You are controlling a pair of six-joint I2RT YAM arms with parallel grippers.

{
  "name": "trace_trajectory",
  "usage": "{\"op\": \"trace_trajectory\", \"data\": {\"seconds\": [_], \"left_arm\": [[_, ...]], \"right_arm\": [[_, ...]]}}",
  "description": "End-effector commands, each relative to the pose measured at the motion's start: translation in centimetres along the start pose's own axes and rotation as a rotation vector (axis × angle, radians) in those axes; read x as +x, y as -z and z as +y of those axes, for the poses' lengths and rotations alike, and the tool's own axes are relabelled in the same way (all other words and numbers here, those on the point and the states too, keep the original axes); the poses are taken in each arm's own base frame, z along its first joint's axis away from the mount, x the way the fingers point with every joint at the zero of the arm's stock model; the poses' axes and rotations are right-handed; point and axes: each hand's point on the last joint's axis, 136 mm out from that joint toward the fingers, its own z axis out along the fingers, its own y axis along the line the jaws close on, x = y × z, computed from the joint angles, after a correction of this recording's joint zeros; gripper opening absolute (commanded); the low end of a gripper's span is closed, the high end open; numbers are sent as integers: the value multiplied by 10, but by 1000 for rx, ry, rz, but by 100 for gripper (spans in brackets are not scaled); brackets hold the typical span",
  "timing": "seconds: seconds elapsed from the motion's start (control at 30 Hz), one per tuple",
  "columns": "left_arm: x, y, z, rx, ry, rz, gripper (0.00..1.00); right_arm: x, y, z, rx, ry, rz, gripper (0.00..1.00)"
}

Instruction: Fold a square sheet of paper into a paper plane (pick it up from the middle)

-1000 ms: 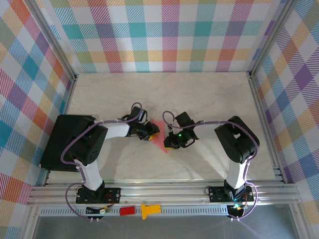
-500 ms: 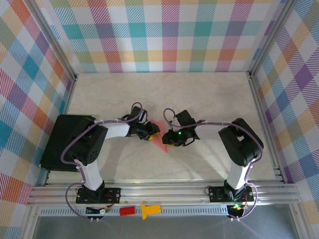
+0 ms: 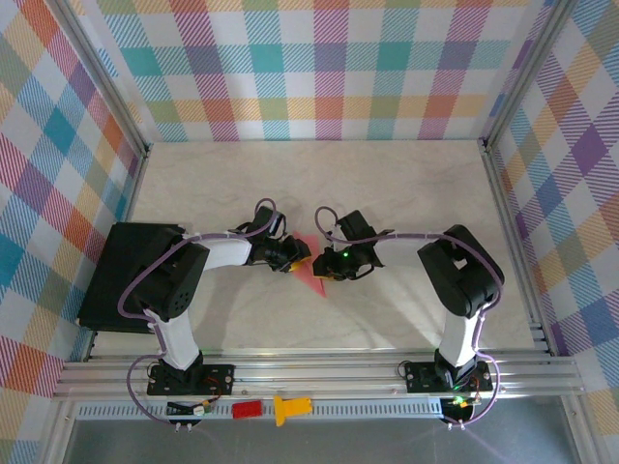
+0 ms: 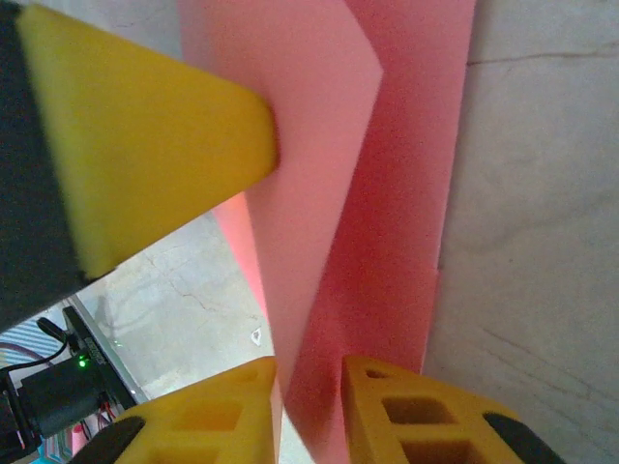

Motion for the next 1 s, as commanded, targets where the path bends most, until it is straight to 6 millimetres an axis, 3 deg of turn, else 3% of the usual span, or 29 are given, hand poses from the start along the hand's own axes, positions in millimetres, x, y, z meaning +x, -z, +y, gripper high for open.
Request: {"op": "trace_trajectory", "data": {"seconds": [0.0, 0.5, 0.97], "left_arm": [[21, -12, 48, -156, 65, 64, 35], [21, -11, 47, -152, 64, 64, 35], [21, -11, 46, -145, 61, 65, 35]], "right_arm": [[-2, -5, 7, -28, 5, 16, 21], [-5, -8, 5, -23, 8, 15, 18], [-7, 9, 11, -10, 6, -34, 21]]}}
